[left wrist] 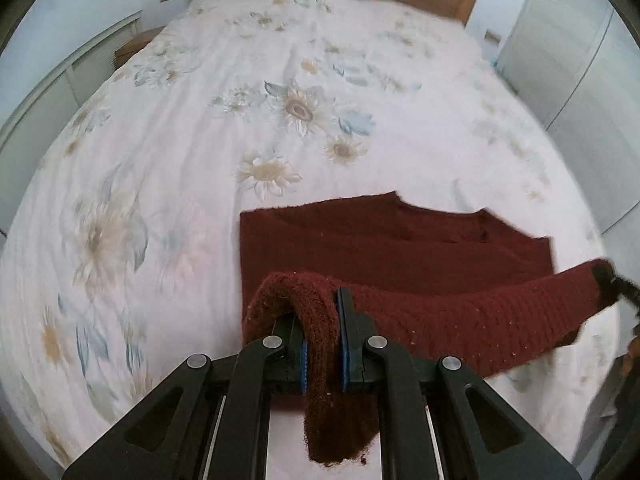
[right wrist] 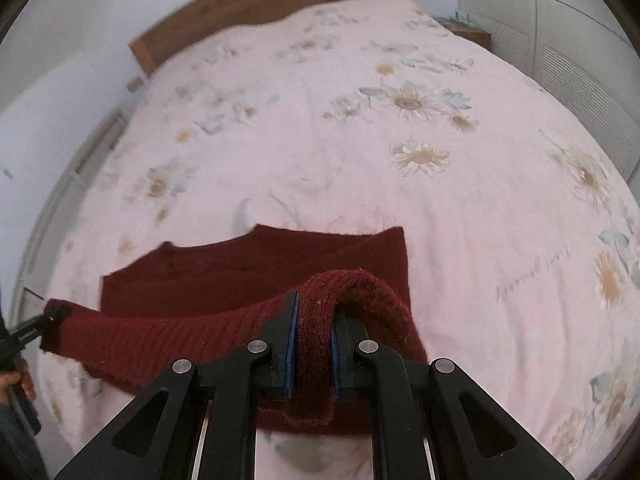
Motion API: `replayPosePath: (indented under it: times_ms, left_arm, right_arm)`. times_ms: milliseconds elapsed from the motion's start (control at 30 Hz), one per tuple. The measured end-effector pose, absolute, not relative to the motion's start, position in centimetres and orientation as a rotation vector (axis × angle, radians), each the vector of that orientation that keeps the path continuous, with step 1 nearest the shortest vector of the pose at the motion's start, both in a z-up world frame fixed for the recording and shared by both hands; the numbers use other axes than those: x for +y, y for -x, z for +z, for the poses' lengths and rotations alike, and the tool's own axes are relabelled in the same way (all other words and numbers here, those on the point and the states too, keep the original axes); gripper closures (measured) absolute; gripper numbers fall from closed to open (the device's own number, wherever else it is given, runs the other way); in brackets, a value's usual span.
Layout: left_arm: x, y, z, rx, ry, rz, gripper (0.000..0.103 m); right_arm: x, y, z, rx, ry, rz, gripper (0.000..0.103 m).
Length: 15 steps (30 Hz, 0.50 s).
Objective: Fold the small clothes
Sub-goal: 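Grasp the hem with both tools and fold it up toward the collar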
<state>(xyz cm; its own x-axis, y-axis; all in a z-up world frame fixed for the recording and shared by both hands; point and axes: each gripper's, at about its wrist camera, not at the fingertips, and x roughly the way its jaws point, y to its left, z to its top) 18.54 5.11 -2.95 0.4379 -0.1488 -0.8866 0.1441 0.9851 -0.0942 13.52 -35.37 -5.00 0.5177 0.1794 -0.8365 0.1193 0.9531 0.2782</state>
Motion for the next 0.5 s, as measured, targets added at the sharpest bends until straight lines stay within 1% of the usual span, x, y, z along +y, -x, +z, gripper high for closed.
replayPosePath:
  times_ms: [233, 367, 400, 500]
  left_arm:
    - [3.6, -22.0, -7.4, 1.15, -0.046, -0.092, 0.093]
    - [3.9, -22.6, -9.0, 1.195, -0.035, -0.047, 0.092]
    - [3.8, -22.5, -9.1, 1.195, -0.048, -0.043, 0.092]
    - [3.6, -22.6, -9.6, 1.22, -0.078, -0.028, 0.088]
  right_arm:
    - [-34.6, -17.3, -9.2, 1.13, -0.287, -0.013, 0.09]
    - [-34.4, -17.2, -10.2, 1.143, -0.267, -0.015, 0.087]
    - [-34.5, -17.1, -10.2, 1.14, -0.27, -0.017, 0.085]
    - [-34.8, -16.6, -9.6, 1.115, -0.286, -0.019, 0.07]
